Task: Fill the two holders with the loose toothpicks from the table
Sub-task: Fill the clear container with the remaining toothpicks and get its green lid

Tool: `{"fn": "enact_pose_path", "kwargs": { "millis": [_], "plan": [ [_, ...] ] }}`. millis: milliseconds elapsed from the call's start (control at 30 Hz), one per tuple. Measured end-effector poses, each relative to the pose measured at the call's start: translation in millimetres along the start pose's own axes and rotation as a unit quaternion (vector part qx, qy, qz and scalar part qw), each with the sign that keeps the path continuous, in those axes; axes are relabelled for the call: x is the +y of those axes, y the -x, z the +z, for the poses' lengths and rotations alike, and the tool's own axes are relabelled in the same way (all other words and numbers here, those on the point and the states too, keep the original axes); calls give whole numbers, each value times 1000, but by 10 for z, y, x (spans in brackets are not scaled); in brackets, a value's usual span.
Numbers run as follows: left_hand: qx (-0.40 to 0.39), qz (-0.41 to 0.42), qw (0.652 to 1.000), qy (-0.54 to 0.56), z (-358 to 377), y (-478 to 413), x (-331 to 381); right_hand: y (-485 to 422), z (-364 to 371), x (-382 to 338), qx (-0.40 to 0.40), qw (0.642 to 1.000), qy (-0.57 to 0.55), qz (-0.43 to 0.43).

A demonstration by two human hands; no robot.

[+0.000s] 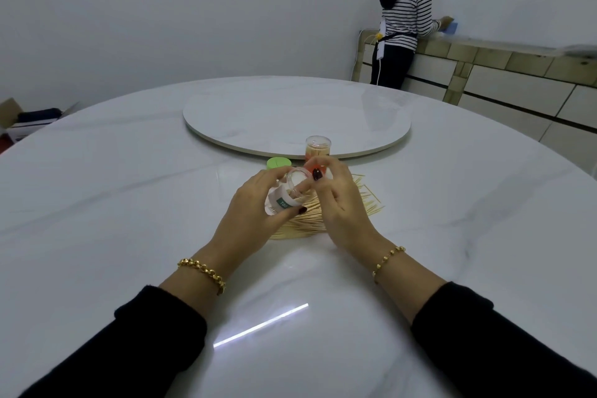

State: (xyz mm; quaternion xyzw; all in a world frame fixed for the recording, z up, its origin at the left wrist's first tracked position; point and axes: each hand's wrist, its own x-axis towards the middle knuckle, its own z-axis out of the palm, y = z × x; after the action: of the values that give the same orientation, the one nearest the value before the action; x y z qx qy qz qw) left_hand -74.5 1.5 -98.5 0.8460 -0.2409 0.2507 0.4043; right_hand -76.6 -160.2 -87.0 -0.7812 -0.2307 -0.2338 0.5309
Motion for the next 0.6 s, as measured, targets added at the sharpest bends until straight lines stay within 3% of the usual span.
{"fn": "enact_pose_path", "kwargs": {
  "millis": [133,267,400,500,600],
  "plan": [
    [2,-7,1000,-7,-7,0,-14,-25,-35,50,19,999,35,0],
    [-1,-5,1000,-11,-1,-6,-17,-36,-63,91,33,993,105,-53],
    [-1,-14,1000,-7,-4,-3,-16,-44,-63,96,44,992,99,-68],
    [-6,-15,1000,-7,0,-1,-17,-51,-68,126,23,990,116,-79],
    [-7,-16,1000,0,6,2,-14,-52,-75,149,-25,976,201,-86]
  ]
}}
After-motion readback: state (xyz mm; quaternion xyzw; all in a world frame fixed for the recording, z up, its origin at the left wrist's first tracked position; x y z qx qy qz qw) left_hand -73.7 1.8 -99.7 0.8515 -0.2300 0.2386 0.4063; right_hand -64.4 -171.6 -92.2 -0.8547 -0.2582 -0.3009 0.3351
